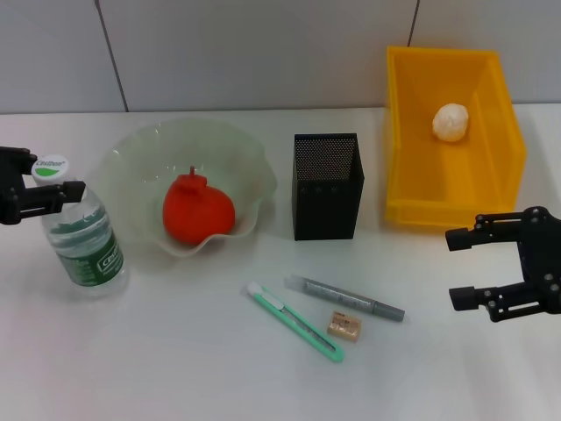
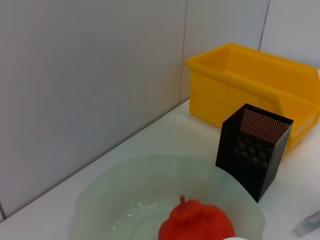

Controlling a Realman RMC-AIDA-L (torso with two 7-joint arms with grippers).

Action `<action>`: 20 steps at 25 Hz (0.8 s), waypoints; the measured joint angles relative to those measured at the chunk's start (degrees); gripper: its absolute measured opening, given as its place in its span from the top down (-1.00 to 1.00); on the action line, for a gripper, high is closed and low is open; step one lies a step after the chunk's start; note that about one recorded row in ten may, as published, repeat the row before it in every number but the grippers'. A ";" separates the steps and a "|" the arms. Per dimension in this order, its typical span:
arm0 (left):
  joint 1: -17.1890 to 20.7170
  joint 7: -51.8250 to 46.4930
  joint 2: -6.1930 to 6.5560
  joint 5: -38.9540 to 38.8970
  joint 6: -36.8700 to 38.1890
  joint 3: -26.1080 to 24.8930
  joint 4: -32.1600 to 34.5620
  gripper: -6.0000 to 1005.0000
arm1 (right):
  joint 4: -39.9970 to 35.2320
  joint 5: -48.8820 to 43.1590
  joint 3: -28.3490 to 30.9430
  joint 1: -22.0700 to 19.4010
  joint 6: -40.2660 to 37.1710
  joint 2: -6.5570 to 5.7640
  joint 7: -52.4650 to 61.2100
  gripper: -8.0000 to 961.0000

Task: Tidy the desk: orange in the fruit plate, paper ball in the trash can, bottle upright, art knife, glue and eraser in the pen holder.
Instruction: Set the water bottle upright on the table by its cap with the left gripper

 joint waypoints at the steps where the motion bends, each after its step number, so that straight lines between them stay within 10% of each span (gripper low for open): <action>1: 0.00 0.00 0.00 0.00 0.00 0.00 0.00 0.10 | 0.00 0.00 0.00 0.00 0.00 0.00 0.00 -0.64; 20: -0.40 0.17 0.01 0.00 -0.06 0.02 -0.20 0.10 | 0.25 0.17 0.00 0.36 0.08 -0.08 0.09 -0.64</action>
